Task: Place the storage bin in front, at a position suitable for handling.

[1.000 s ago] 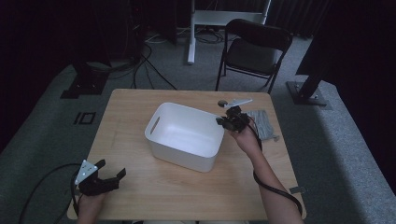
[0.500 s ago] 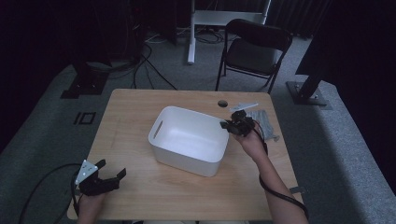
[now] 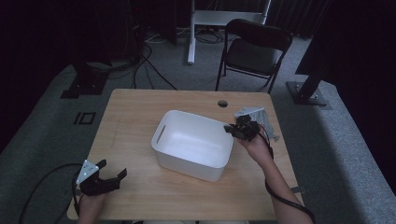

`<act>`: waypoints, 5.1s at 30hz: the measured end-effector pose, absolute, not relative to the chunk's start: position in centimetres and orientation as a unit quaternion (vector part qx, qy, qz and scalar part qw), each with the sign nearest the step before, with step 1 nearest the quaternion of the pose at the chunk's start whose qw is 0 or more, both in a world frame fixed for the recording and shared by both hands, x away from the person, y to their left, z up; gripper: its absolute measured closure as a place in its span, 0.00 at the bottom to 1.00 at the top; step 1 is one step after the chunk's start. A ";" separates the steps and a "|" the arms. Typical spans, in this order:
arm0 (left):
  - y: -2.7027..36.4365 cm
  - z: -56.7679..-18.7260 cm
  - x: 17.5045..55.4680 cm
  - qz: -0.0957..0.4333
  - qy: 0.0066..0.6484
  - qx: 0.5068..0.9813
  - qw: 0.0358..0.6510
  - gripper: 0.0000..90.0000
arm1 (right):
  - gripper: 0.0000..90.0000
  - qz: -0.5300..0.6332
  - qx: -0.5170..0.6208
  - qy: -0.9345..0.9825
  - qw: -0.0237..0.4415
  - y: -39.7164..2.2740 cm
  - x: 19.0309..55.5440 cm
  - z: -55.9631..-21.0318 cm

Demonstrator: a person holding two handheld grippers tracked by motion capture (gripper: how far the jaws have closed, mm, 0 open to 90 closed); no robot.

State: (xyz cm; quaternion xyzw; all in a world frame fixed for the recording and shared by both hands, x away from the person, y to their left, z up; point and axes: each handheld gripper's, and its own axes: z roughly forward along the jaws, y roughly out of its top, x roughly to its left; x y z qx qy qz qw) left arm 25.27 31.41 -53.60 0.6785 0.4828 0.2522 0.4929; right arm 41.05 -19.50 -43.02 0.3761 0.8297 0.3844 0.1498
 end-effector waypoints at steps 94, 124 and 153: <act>20.1 -43.4 33.2 0.206 0.402 0.768 0.455 0.59 | 0.63 0.454 0.438 0.756 0.174 -18.3 33.7 -43.0; 20.1 -44.6 32.6 0.198 0.417 0.759 0.460 0.67 | 0.84 0.428 0.465 0.751 0.191 -17.7 34.5 -43.4; 21.1 -45.3 32.5 0.193 0.414 0.745 0.487 0.44 | 0.93 0.406 0.440 0.776 0.200 -16.3 36.8 -42.9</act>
